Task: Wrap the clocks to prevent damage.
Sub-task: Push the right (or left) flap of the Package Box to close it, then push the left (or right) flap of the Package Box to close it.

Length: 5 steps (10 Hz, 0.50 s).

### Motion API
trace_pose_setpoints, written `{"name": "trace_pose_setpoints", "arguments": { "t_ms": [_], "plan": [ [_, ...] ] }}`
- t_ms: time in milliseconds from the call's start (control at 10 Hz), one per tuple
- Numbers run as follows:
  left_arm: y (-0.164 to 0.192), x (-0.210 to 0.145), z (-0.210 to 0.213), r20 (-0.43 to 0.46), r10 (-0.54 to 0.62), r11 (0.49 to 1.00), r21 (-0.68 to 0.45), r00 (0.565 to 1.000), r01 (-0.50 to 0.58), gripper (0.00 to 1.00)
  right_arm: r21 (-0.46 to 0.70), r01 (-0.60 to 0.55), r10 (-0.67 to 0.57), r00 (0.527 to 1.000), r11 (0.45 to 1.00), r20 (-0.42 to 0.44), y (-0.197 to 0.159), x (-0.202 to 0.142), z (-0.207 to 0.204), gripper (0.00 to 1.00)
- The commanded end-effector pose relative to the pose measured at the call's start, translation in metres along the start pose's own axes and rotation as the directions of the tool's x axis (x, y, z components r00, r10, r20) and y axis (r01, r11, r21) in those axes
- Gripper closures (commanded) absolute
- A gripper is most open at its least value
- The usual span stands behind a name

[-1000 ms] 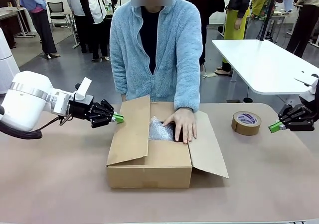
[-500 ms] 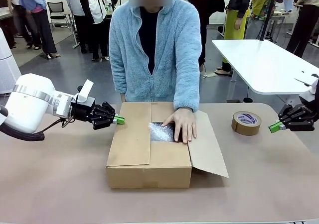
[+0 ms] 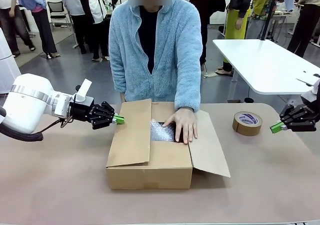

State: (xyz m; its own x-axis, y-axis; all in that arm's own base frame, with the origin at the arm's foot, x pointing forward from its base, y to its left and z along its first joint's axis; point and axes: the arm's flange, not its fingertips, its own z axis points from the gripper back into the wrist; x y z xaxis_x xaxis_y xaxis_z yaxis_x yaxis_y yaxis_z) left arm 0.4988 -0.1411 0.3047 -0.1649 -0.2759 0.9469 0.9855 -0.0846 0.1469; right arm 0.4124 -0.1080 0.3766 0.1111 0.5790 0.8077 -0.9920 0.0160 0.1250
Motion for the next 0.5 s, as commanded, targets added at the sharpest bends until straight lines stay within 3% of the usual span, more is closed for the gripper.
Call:
{"name": "trace_pose_setpoints", "arguments": {
  "t_ms": [0, 400],
  "plan": [
    [0.0006, -0.0017, -0.0024, -0.017, 0.000, 1.000, 0.008, 1.000, 0.001, 0.99, 0.005, -0.012, 0.012, 1.000, 1.000, 0.011, 0.0004, -0.0019, -0.0013, 0.99],
    [0.0006, -0.0017, -0.0024, -0.017, 0.000, 1.000, 0.008, 1.000, 0.001, 0.99, 0.005, -0.012, 0.012, 1.000, 1.000, 0.011, 0.0004, -0.0019, -0.0013, 0.99]
  ]
}}
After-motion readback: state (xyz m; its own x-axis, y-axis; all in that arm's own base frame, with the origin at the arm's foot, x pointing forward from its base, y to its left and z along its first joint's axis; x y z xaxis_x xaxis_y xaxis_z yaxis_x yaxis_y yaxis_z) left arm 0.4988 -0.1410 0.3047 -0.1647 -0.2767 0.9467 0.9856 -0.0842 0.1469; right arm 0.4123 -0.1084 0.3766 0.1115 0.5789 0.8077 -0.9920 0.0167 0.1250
